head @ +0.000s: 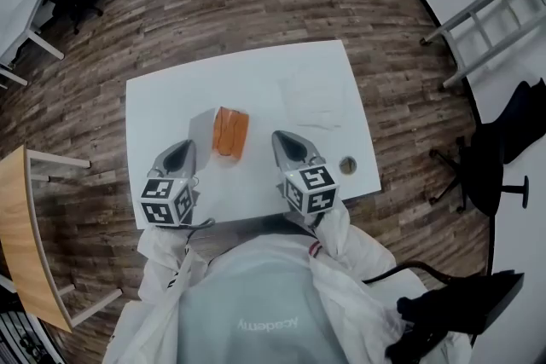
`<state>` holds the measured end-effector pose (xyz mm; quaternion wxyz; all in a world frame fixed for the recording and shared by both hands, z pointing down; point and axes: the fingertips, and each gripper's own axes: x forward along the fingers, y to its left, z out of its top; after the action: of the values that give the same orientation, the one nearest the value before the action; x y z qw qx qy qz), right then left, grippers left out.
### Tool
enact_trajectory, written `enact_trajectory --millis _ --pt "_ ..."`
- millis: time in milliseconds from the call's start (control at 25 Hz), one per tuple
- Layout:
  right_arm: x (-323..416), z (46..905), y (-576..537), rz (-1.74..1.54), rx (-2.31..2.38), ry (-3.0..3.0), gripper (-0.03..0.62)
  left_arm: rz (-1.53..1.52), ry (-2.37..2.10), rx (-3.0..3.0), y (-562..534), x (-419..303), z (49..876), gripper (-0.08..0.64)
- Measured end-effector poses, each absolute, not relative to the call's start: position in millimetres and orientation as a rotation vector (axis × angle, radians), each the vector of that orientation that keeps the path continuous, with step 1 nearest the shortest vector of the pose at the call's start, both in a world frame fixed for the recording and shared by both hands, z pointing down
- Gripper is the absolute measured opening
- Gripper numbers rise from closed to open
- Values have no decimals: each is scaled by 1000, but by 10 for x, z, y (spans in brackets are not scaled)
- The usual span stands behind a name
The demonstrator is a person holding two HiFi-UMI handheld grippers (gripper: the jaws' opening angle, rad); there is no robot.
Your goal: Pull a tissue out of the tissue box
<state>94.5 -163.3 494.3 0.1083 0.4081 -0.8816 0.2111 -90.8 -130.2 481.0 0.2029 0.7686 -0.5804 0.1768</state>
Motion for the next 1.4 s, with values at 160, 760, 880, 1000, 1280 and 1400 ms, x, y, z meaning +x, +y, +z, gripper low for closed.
enact_trajectory --millis 160,760,880,1000,1280,1400 --pt "916 4915 -1451 616 1230 -2585 0 481 -1607 2158 -1128 -973 4819 2" --pt "789 4754 -765 558 1297 -2585 0 423 -1579 2207 -510 -1129 4837 2" --pt "738 4749 -615 550 1300 -2587 0 411 -1584 2206 -335 -1184 4852 2" --pt "659 4758 -441 542 1293 -2594 0 396 -1588 2208 -154 -1240 4861 2" --pt "481 4703 -11 515 1283 -2621 0 374 -1598 2227 288 -1363 4819 2" --pt "447 4687 185 511 1289 -2625 0 370 -1599 2230 466 -1403 4817 2"
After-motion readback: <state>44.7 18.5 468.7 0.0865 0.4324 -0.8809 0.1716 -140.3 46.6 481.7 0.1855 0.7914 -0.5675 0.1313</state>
